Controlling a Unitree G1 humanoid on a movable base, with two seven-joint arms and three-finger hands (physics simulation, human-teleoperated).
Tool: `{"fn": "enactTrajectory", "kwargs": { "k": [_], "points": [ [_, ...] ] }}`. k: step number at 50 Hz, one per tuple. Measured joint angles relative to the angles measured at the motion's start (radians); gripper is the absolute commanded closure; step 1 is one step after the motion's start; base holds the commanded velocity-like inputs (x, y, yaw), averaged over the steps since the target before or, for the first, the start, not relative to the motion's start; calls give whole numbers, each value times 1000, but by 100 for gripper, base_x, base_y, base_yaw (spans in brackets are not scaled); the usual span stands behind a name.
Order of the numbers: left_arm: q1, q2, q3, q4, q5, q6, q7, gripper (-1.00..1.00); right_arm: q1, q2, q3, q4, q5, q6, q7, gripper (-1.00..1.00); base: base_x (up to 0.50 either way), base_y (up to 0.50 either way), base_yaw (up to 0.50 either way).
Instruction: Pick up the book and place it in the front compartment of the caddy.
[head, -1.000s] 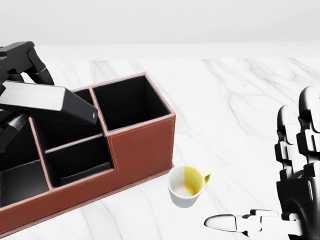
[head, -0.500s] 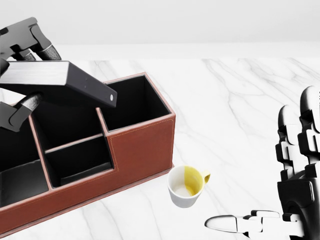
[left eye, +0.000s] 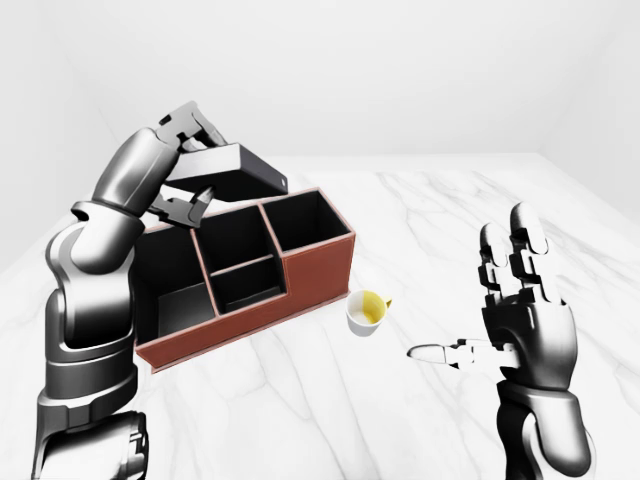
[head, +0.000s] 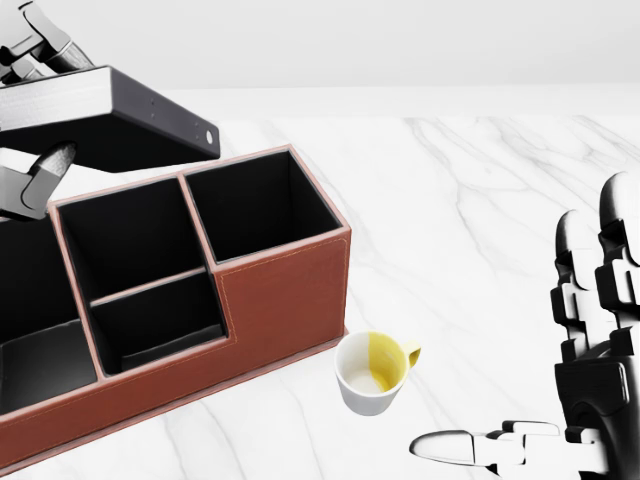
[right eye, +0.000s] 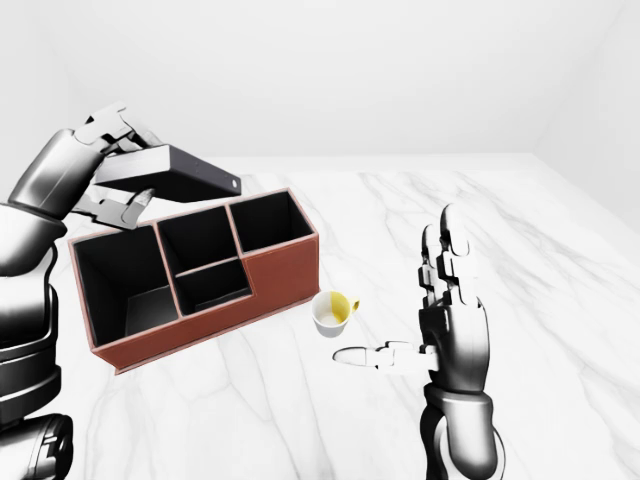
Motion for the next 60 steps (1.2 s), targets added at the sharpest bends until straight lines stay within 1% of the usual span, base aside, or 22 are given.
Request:
{"fn": "enactTrajectory", "kwargs": {
  "k": [14, 26, 33, 44, 60],
  "points": [
    [-31, -55, -37, 187, 51, 0, 174, 98, 3, 1, -7, -8, 4, 3, 4, -99, 0, 0, 0],
    [-37, -78, -58, 297, 98, 0, 283, 98, 5, 2, -13, -17, 7, 8, 7, -99, 0, 0, 0],
    [-30, -80, -68, 313, 144, 0, 312, 98, 5, 3, -15, -17, 8, 7, 8, -100, 0, 0, 0],
    [-11, -88, -72, 325, 206, 0, 323, 98, 4, 3, -16, -13, 8, 4, 9, -99, 0, 0, 0],
    [-1, -110, -79, 391, 236, 0, 356, 98, 3, 2, -22, -16, 11, 8, 11, -99, 0, 0, 0]
  ]
}}
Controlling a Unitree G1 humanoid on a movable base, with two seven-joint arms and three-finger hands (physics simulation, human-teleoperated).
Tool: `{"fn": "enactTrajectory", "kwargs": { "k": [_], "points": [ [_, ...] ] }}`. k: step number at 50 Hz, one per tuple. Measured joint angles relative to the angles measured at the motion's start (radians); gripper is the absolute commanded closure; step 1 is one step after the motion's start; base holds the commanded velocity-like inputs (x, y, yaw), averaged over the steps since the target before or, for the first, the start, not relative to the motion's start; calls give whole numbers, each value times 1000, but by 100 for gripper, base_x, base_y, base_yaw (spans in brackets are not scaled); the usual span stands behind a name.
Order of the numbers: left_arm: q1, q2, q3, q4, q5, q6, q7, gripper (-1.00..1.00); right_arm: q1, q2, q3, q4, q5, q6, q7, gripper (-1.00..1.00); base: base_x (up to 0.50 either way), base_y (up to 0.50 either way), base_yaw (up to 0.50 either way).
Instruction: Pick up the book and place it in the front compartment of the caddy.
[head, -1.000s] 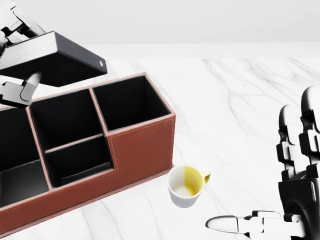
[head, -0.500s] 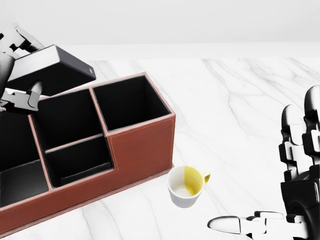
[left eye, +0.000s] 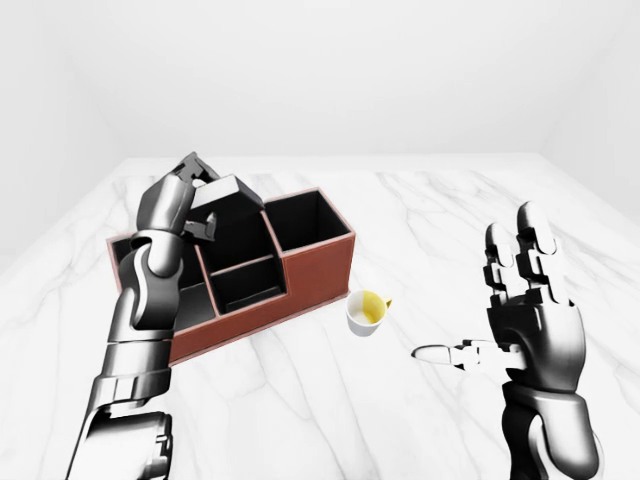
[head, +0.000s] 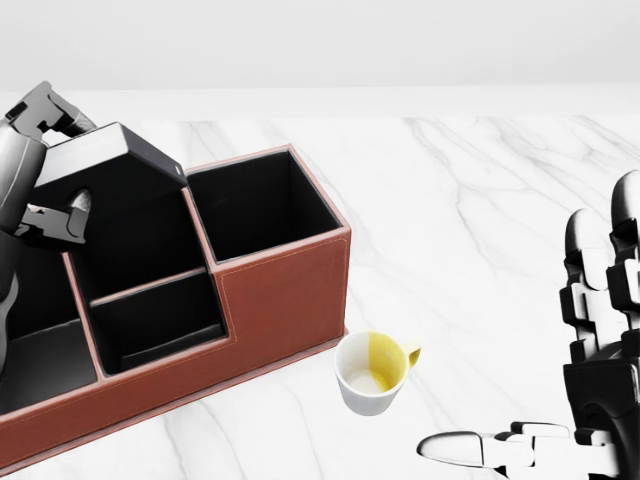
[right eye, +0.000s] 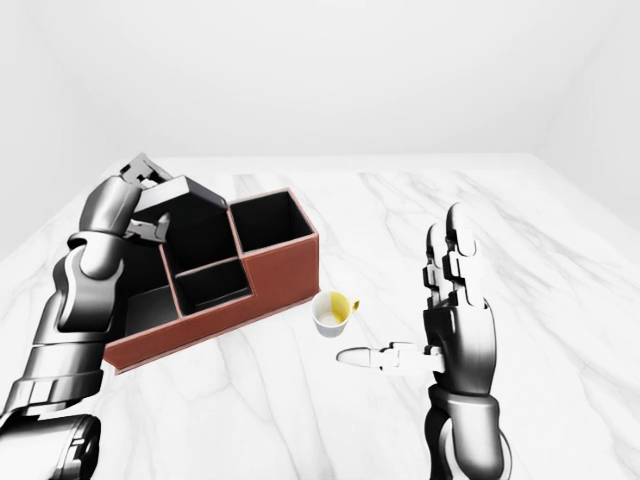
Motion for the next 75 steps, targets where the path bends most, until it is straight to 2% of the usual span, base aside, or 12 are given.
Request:
{"fn": "enactTrajectory", "kwargs": {
  "k": [28, 53, 75],
  "points": [
    [12, 7, 0, 66, 5, 0, 56, 99, 0, 1, -2, -5, 2, 3, 2, -99, 0, 0, 0],
    [-51, -17, -32, 251, 2, 0, 140, 98, 4, 2, -6, -12, 5, 2, 5, -99, 0, 0, 0],
    [-127, -46, -74, 482, -13, 0, 232, 98, 4, 2, -7, -14, 9, 3, 11, -99, 0, 0, 0]
  ]
}}
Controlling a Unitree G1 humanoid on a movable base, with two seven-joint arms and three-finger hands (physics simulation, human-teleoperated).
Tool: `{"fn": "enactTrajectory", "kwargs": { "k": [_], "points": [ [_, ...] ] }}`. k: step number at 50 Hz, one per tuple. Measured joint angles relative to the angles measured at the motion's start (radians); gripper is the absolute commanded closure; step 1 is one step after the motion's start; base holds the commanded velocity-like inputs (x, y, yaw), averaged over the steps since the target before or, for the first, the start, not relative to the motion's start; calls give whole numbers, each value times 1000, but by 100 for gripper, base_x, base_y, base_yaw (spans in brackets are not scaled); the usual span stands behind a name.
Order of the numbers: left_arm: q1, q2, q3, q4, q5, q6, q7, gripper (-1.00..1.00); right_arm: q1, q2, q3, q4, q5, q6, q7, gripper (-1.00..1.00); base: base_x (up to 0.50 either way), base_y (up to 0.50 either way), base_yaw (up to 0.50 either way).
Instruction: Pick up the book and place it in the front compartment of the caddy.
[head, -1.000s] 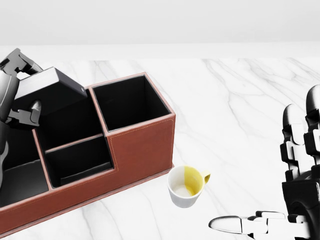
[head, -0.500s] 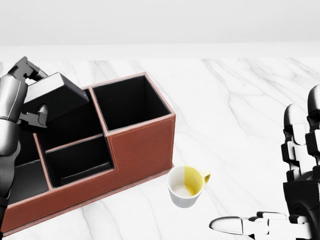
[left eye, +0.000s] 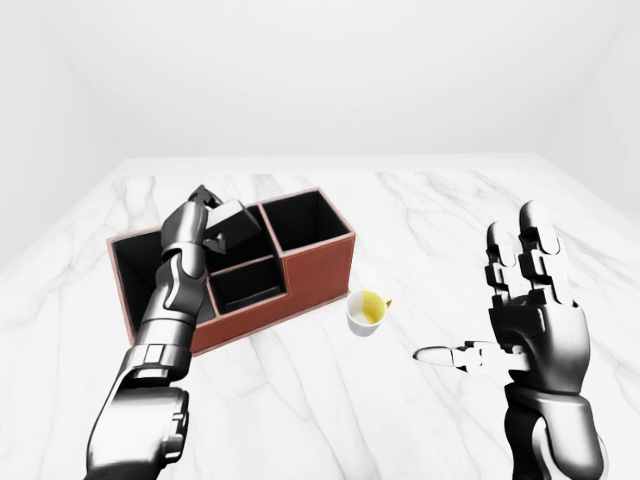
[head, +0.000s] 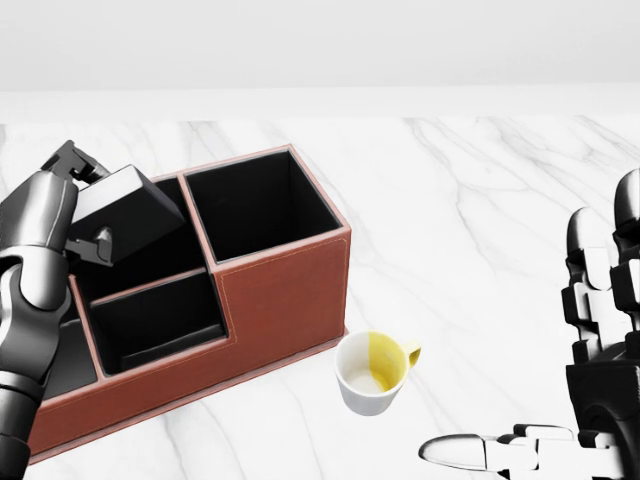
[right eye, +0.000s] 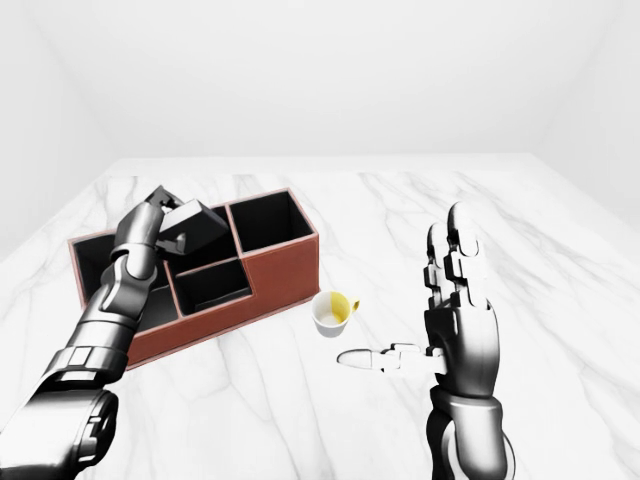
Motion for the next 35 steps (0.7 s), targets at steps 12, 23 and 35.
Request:
{"fn": "enactTrajectory", "kwargs": {
  "k": [12, 23, 35],
  "points": [
    [-55, -25, -26, 125, 12, 0, 37, 99, 3, 1, 0, -9, 9, 8, 6, -99, 0, 0, 0],
    [-88, -29, -30, 187, 0, 0, 79, 98, 6, 1, 5, -13, 9, 10, 8, -99, 0, 0, -1],
    [-108, -36, -42, 219, 26, 0, 122, 98, 11, 2, 4, -24, 12, 14, 10, -99, 0, 0, -1]
  ]
}}
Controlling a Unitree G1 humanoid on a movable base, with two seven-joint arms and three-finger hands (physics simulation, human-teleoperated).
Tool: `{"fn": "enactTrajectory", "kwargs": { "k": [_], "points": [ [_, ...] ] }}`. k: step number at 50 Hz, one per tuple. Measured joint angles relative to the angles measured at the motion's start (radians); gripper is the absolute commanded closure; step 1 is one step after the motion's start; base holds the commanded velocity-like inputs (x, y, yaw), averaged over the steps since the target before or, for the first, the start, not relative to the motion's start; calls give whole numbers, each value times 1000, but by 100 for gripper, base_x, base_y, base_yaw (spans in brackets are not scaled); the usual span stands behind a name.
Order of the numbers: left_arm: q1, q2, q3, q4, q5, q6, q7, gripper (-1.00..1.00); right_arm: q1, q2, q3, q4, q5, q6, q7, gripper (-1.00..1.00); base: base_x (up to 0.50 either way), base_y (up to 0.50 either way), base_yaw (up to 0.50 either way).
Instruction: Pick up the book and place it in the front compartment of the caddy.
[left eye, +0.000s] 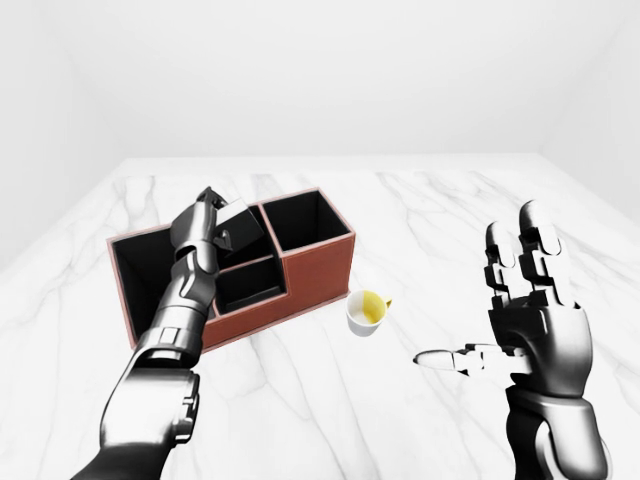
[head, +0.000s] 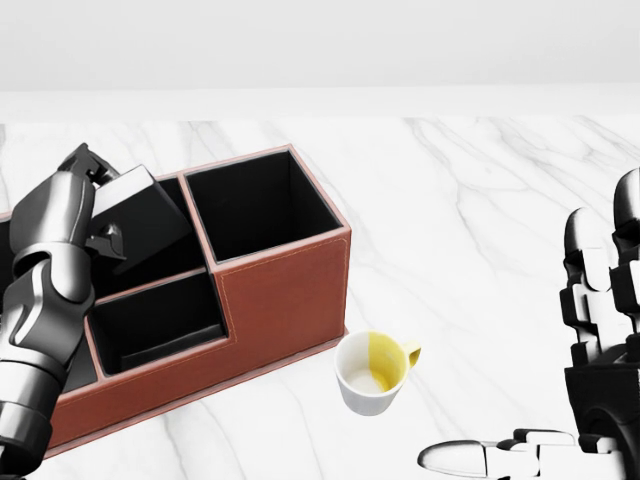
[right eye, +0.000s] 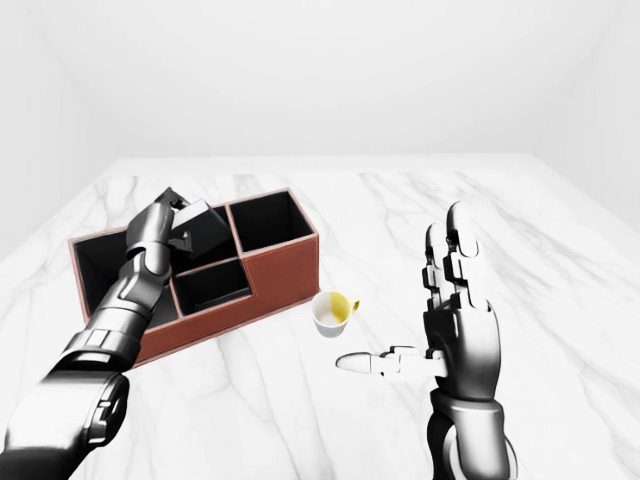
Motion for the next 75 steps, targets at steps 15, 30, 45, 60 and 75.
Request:
{"fn": "enactTrajectory", "kwargs": {
  "k": [15, 30, 45, 60, 75],
  "points": [
    [-11, -6, -26, 8, 52, 0, 37, 99, 1, 1, 3, 3, -3, -5, 0, -100, 0, 0, -1],
    [-33, -22, -47, -16, 235, 0, 12, 99, -6, -2, 7, 19, -6, -9, -4, -99, 0, 0, -1],
    [-63, -31, -42, 26, 281, 0, 26, 100, -5, -2, -4, 9, 1, -1, -2, -99, 0, 0, -1],
    [-82, -33, -49, 81, 259, 0, 83, 99, -2, 1, -11, -3, 7, 2, 2, -99, 0, 0, -1],
    [-82, -33, -54, 112, 253, 0, 149, -100, 1, 2, -14, -10, 11, 3, 4, -99, 0, 0, -1]
  ]
}}
